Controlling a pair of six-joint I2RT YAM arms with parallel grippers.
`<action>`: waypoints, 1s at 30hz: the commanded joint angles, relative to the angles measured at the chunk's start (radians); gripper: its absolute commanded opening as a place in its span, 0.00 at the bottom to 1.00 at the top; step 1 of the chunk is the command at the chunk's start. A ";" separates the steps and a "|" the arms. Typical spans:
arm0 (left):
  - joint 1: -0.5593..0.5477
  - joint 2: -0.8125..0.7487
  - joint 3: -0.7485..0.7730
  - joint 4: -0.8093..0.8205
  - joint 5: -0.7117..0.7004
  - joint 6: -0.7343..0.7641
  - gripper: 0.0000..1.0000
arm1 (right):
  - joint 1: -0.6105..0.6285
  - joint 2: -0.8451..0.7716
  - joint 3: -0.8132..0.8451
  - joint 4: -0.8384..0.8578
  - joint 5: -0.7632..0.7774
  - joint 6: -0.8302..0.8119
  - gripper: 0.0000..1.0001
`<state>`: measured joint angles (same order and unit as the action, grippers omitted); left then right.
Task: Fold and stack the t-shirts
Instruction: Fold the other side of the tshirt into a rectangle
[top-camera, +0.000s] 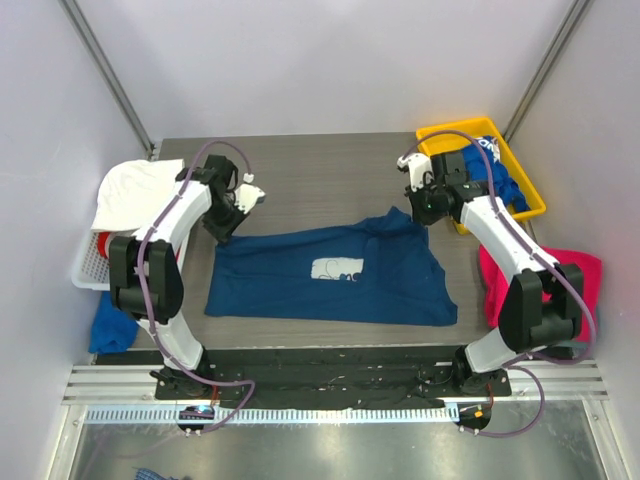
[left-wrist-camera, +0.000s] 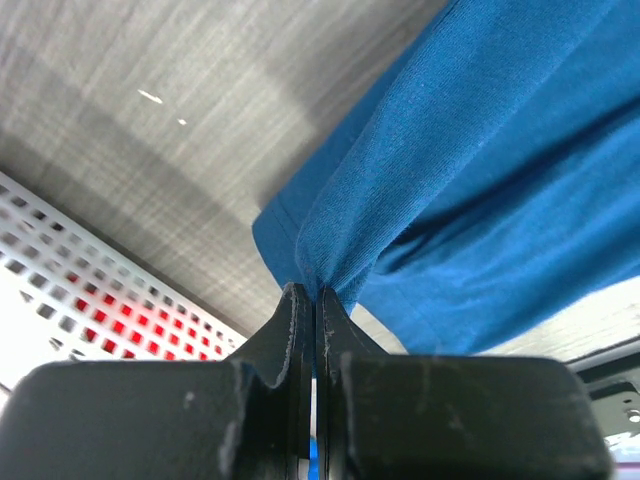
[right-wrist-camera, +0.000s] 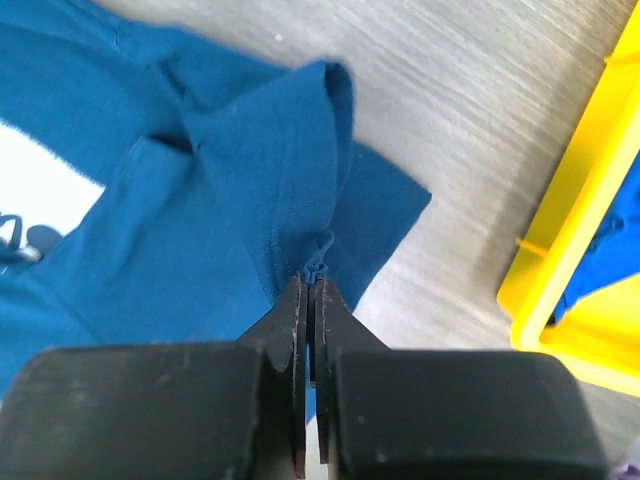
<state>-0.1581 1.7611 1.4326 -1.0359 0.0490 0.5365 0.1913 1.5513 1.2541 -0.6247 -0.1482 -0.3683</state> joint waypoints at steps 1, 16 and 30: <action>-0.009 -0.077 -0.038 0.007 0.005 -0.032 0.00 | 0.010 -0.120 -0.036 -0.046 -0.021 -0.014 0.01; -0.026 -0.178 -0.135 0.030 -0.086 -0.066 0.00 | 0.020 -0.286 -0.105 -0.188 -0.027 -0.024 0.01; -0.026 -0.150 -0.024 0.016 -0.158 -0.079 0.00 | 0.020 -0.264 -0.038 -0.214 -0.010 -0.026 0.01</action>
<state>-0.1844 1.6165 1.3540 -1.0218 -0.0692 0.4706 0.2077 1.2835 1.1580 -0.8402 -0.1635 -0.3878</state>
